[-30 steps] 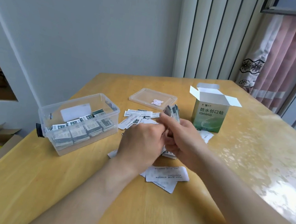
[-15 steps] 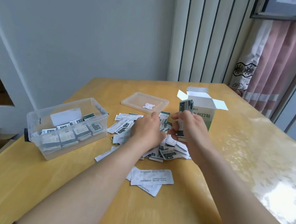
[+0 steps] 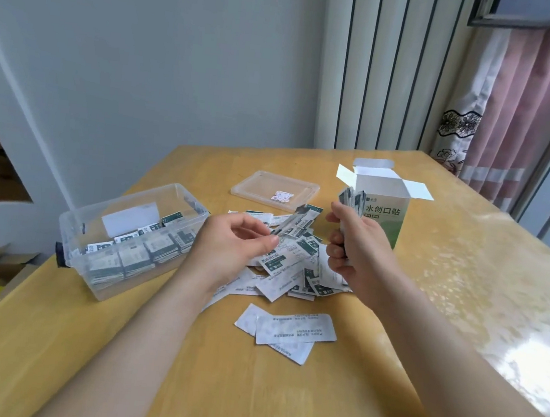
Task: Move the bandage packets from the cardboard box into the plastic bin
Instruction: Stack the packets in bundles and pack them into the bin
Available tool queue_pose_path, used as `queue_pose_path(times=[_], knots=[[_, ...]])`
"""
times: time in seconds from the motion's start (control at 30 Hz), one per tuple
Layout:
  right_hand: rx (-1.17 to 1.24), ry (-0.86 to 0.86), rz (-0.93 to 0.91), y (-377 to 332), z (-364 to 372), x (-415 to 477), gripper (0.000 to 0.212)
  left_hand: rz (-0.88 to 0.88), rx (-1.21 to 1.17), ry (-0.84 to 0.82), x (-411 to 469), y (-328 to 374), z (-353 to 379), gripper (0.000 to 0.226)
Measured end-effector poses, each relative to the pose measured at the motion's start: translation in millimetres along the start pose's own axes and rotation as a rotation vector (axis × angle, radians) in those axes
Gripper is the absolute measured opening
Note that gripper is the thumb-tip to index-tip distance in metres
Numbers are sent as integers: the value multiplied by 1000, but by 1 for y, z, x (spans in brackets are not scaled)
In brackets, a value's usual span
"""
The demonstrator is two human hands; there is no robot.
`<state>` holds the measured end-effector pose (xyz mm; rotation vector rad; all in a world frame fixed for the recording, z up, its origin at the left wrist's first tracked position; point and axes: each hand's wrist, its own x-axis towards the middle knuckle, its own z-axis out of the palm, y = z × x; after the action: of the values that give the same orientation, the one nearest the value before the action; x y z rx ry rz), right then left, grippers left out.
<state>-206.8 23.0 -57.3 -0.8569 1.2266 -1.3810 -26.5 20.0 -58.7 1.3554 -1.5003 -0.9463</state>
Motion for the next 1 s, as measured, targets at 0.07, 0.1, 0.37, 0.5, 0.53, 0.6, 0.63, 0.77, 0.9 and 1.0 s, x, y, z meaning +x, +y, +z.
queue_pose_path(times=[0.07, 0.1, 0.37, 0.5, 0.53, 0.6, 0.63, 0.77, 0.9, 1.0], knots=[[95, -76, 33, 2, 5, -3, 24, 3, -108, -1, -4, 2, 5, 12], [118, -131, 36, 4, 8, -6, 26, 7, -142, -12, -6, 3, 9, 12], [-40, -142, -129, 14, 22, -12, 24, 324, 114, -103, -22, 3, 31, 29], [-91, -187, -147, 7, 16, -15, 16, 436, 78, -37, -26, 8, 29, 27], [-127, -229, -155, 6, 17, -19, 18, 454, 58, 27, -25, 9, 27, 28], [-235, -347, -183, 6, 22, -30, 27, 481, -6, 82, -23, 11, 24, 34], [-324, -417, -218, 6, 25, -35, 26, 492, -34, 74, -23, 12, 22, 37], [-582, -570, -409, 4, 33, -46, 10, 489, -18, 42, -20, 14, 18, 16], [-526, -571, -279, -4, 28, -44, 6, 475, 24, 142, -15, 10, 13, 28], [-240, -508, -111, -8, 28, -40, 28, 405, -30, 201, -7, 6, 6, 35]])
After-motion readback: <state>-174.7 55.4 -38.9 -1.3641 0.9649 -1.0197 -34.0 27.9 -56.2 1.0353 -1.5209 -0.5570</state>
